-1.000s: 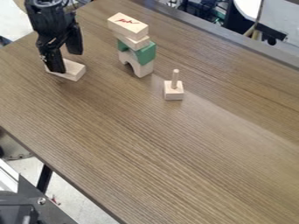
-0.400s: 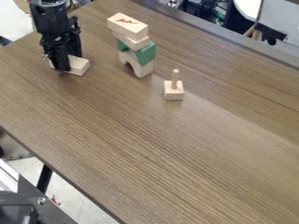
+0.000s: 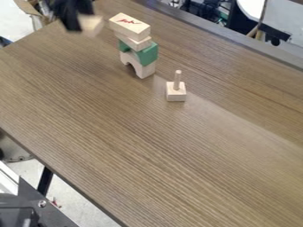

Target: Put the rectangle on the table on top of the rectangle in the stack

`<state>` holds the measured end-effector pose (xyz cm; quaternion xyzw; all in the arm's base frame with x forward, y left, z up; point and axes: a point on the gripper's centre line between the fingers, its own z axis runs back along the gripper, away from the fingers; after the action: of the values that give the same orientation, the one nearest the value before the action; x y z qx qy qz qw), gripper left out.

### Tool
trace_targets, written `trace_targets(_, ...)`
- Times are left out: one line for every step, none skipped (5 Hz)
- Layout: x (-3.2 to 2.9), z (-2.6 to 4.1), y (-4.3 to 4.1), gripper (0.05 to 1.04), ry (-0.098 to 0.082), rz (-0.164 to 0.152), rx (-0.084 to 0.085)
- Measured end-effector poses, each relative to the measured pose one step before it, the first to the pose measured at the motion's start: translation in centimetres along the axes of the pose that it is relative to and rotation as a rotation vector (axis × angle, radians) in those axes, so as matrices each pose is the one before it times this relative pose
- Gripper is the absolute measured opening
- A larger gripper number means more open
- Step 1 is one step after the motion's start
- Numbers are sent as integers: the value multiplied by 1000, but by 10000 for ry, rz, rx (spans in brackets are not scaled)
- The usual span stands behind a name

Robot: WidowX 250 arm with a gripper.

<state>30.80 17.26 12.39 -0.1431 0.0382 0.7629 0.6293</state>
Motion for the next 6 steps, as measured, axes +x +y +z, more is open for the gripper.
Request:
trace_targets(-2397, 3987, -1798, 556, 715, -759, -454)
trace_targets(-1986, 1343, -1711, 556, 262, -697, -232)
trace_targets(-917, -1818, -1417, 556, 82, -392, 353)
trace_targets(-552, -1490, -406, 556, -136, -338, 401)
trace_targets(-95, -544, -358, 556, -222, -171, 48)
trace_targets(-107, -174, -267, 556, -138, -41, -55)
